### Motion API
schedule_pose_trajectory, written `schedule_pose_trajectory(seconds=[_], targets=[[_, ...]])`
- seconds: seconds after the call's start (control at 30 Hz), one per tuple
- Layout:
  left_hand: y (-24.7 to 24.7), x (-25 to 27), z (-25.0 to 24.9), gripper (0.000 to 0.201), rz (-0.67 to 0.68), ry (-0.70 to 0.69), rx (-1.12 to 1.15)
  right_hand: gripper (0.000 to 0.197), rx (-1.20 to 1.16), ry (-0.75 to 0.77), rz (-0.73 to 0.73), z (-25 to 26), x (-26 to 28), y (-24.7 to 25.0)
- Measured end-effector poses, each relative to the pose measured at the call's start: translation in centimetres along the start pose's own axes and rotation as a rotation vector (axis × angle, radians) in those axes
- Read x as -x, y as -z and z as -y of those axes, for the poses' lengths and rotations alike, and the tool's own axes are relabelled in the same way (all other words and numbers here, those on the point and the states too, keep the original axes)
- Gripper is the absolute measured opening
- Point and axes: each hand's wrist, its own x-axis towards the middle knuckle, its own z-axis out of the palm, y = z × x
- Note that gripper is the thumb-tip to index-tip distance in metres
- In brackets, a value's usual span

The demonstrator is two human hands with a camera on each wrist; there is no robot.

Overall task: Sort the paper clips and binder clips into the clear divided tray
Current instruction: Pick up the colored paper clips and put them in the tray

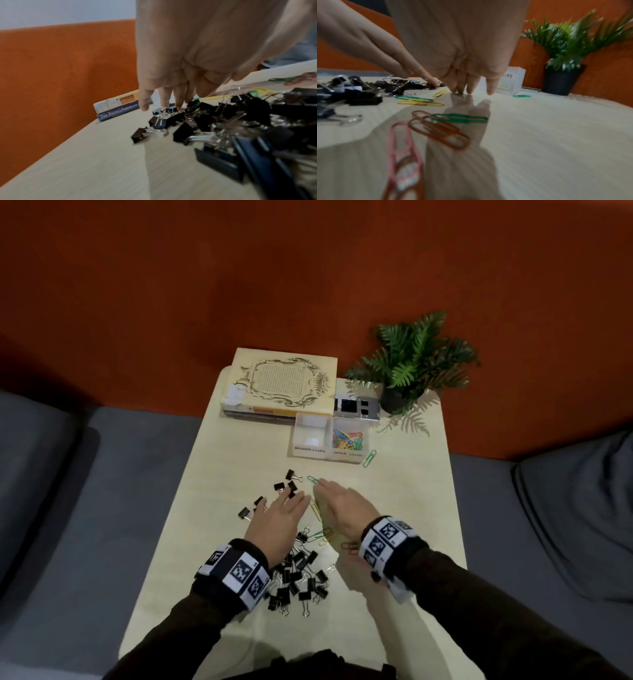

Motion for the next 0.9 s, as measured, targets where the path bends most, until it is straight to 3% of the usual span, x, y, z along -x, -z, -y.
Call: schedule_pose_trajectory(seconds=[0.07,0.13,0.2,0.23,0.37,0.47,0.57,0.73,0.83,0.9], targets=[[0.3,0.4,0.2,0.06,0.028,0.051,-0.066,0.062,0.079,0.044,0.067,-0.5,1.3,-0.4],[0.8,0.9,0.9,0.057,0.023,0.091,-0.088,0.055,0.017,0.063,-0.073,-1.4,2.6,0.1],[1.4,1.2,1.2,0.057,0.005,0.093,-0.097,0.045,-0.076,-0.056,-0.227,-2.9,2.9,1.4],[1.5,1.1,1.0,0.057,-0.012,0.078,-0.106,0.045,-0.064,-0.131,-0.235,-3.7,2.7,2.1],[1.1,1.7,-1.0,0.055,-0.062,-0.083,-0.14,0.053,0.121,-0.232,-0.016,-5.8,1.7,2.7],[-0.8,3.7,-1.4,0.045,-0.051,-0.165,-0.175,0.057,0.217,-0.14,0.007,-4.6,3.8,0.6],[-2.5,5.2,-0.9,0.051,-0.001,-0.128,-0.157,0.062,0.207,-0.042,0.003,-2.4,6.1,-1.2],[-2.8,6.1,0.2,0.053,0.022,-0.077,-0.185,0.054,0.212,0.16,0.034,0.6,6.1,-3.7],[-2.5,6.6,1.0,0.053,0.015,-0.032,-0.196,0.053,0.23,0.163,0.09,-0.6,7.0,-4.7],[-2.3,6.7,1.1,0.053,-0.037,-0.049,-0.187,0.054,0.212,0.14,0.028,-1.5,7.4,-3.9]])
